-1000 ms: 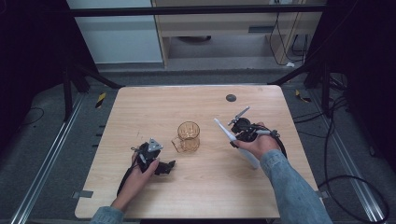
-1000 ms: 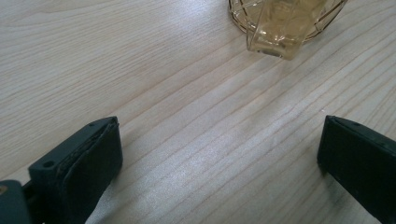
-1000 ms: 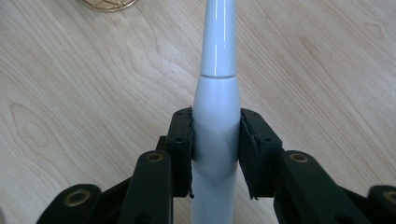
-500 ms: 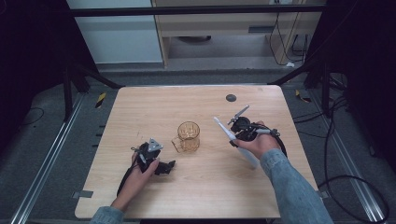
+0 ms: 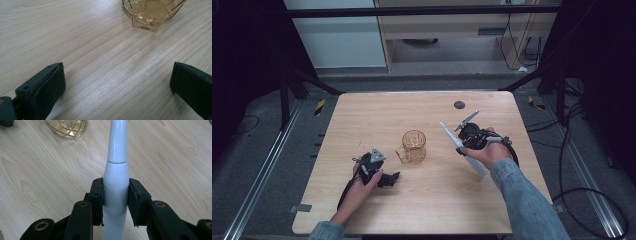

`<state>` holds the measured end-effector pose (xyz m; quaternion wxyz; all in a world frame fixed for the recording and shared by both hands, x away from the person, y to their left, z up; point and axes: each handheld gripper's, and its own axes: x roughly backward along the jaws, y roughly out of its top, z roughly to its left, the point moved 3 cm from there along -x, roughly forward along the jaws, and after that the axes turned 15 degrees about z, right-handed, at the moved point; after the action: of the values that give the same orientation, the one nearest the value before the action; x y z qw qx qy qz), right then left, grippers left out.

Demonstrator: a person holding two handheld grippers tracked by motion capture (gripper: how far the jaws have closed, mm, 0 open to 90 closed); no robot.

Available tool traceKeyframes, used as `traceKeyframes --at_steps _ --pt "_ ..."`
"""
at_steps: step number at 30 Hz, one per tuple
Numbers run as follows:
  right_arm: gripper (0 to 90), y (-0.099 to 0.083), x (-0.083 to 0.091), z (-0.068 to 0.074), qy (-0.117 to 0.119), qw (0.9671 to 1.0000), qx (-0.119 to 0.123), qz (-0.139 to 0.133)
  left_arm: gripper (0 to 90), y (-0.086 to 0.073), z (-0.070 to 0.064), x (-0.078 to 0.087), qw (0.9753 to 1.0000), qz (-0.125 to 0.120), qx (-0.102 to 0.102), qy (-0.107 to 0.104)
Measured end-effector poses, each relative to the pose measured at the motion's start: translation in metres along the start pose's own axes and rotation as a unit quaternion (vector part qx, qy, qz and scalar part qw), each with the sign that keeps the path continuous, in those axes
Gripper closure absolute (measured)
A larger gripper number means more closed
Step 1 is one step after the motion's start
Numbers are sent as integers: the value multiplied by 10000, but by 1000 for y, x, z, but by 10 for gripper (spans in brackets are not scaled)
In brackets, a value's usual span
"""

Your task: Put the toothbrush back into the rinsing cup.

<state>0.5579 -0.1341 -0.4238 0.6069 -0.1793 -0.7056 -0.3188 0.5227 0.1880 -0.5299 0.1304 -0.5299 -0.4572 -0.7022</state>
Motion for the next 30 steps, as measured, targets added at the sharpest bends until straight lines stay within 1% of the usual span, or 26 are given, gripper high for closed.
traceKeyframes --at_steps 8,10,11,13,17,20,27,30 --pt "670 4 10 3 -38 9997 22 -226 0 0 0 0 10000 0 -3 0" --pt "670 6 13 4 -52 9995 23 -305 0 0 0 0 10000 0 -4 0" --pt "670 7 16 4 -43 9991 11 -414 0 0 0 0 10000 0 -4 0" --pt "670 7 17 5 -54 9990 6 -445 0 0 0 0 10000 -1 -3 0" --pt "670 9 23 6 -83 9981 3 -614 0 0 0 0 10000 -1 -2 1" --pt "670 11 26 7 -86 9975 1 -697 0 0 0 0 10000 0 -2 0" --pt "670 15 29 10 -61 9965 4 -832 0 0 0 0 10000 -1 0 0" --pt "670 17 30 11 -87 9958 18 -908 0 0 0 0 10000 -1 0 -1"
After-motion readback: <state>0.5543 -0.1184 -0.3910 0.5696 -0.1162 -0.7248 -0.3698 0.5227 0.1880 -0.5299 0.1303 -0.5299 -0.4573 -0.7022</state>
